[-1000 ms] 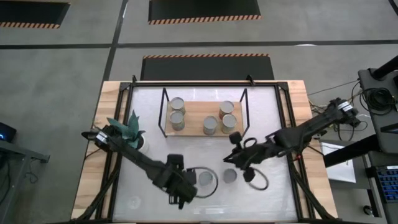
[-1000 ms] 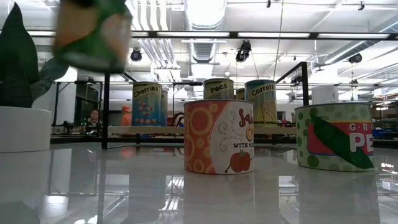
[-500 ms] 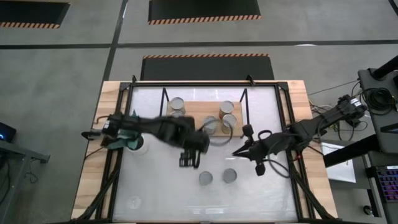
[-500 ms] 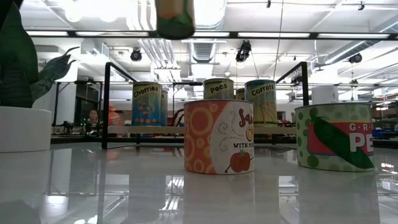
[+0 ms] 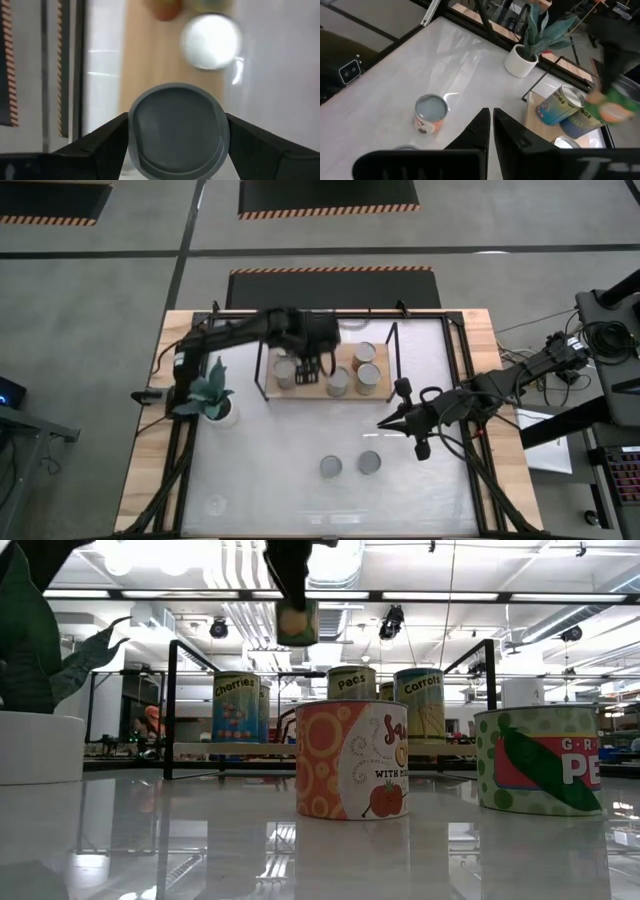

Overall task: Pick and place cans onto a shelf
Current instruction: Put the small canned slice peaches on the shelf

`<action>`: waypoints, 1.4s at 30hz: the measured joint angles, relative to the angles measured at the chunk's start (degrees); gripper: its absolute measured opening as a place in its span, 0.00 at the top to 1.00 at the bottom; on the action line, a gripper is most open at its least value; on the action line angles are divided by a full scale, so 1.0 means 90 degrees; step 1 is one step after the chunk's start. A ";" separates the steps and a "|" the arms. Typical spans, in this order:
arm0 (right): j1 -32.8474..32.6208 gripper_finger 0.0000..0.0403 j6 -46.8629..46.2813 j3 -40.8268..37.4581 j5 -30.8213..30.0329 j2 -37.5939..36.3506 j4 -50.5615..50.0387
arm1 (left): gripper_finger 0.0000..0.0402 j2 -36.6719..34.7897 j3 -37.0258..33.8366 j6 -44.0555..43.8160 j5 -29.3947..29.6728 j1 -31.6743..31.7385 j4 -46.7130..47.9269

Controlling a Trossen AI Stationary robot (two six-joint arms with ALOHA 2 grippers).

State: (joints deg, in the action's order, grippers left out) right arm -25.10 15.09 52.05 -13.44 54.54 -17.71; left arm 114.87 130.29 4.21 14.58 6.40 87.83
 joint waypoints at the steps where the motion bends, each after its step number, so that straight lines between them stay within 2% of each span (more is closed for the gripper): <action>1: 0.0000 0.97 0.0000 0.0000 -0.0001 0.0000 0.0003 | 0.32 0.0000 -0.0025 0.0105 -0.0002 0.0155 -0.0109; 4: 0.0000 0.97 0.0012 0.0000 -0.0002 -0.0002 0.0004 | 0.32 0.0023 -0.0072 0.0347 -0.0116 0.0583 -0.0373; 8: 0.0000 0.97 0.0019 0.0000 -0.0003 -0.0002 0.0001 | 0.32 0.0126 -0.0079 0.0587 -0.0682 0.1038 -0.0654; 14: 0.0000 0.97 0.0001 0.0000 -0.0004 -0.0002 -0.0064 | 0.32 0.0472 -0.0091 0.0733 -0.0733 0.1419 -0.0699; 24: 0.0000 0.97 -0.0282 -0.0056 -0.0005 -0.0002 -0.0169 | 0.32 0.1164 -0.0117 0.1054 -0.0965 0.1549 -0.0735; 30: 0.0000 0.97 -0.0466 -0.0119 -0.0007 -0.0002 -0.0169 | 0.32 0.1209 -0.0242 0.0954 -0.1075 0.1551 -0.1004; 42: 0.0000 0.97 -0.0796 -0.0209 -0.0007 -0.0002 -0.0166 | 0.32 0.1100 -0.1009 0.0813 -0.1075 0.1529 -0.1504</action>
State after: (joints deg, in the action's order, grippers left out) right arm -25.10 7.93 50.18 -13.50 54.52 -19.20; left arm 124.76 121.21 11.53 4.90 20.16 74.29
